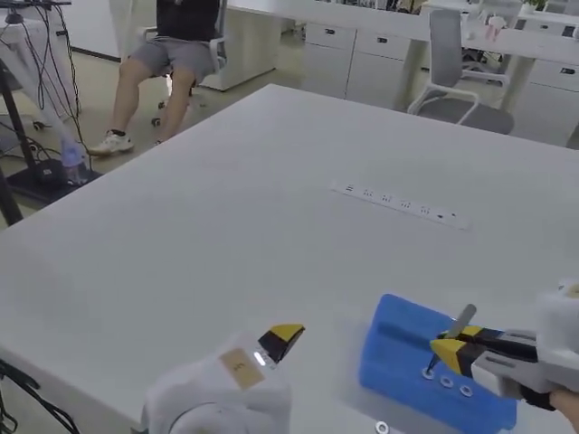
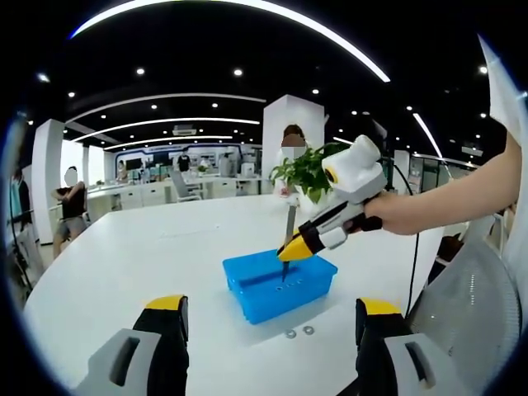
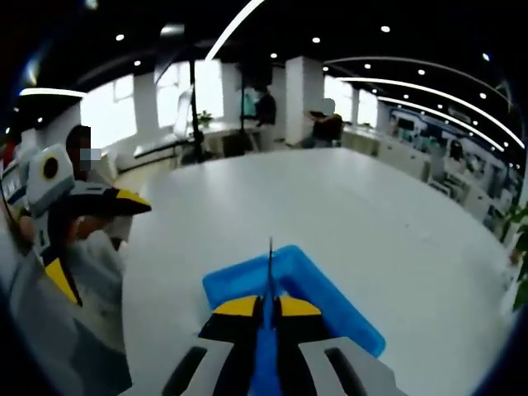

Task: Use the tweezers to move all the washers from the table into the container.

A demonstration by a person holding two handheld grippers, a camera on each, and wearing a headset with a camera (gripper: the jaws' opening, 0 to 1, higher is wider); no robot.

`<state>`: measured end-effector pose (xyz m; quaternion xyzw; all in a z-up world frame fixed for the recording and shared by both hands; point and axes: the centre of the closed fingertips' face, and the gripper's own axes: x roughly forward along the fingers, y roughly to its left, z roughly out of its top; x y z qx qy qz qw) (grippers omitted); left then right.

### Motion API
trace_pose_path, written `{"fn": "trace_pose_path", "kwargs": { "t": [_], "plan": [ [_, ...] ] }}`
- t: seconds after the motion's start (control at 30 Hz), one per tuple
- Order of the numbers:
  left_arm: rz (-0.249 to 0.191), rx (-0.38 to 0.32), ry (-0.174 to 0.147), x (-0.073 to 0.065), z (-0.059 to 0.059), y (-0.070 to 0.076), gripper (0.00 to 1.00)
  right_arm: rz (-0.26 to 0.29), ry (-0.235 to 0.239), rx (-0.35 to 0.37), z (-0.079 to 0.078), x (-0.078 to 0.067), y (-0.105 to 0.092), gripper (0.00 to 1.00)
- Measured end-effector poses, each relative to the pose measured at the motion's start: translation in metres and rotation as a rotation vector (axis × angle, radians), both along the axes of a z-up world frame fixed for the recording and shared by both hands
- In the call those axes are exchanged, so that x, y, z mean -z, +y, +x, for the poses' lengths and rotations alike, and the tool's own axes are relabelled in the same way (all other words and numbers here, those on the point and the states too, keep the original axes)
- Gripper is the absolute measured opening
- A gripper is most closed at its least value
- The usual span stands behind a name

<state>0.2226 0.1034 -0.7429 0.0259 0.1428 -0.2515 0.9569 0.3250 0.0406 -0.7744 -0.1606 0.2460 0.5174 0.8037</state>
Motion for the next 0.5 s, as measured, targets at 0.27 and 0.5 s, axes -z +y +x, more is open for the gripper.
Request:
{"fn": "trace_pose_path", "kwargs": {
  "t": [0.27,0.5],
  "plan": [
    [0.002,0.005,0.0,0.001,-0.001,-0.001,0.85,0.043,-0.03,-0.039,-0.025,-0.025,0.001,0.04],
    [0.004,0.007,0.001,0.0,-0.001,-0.002,0.85,0.081,0.031,-0.055,-0.047,-0.025,0.004,0.04]
  ]
}}
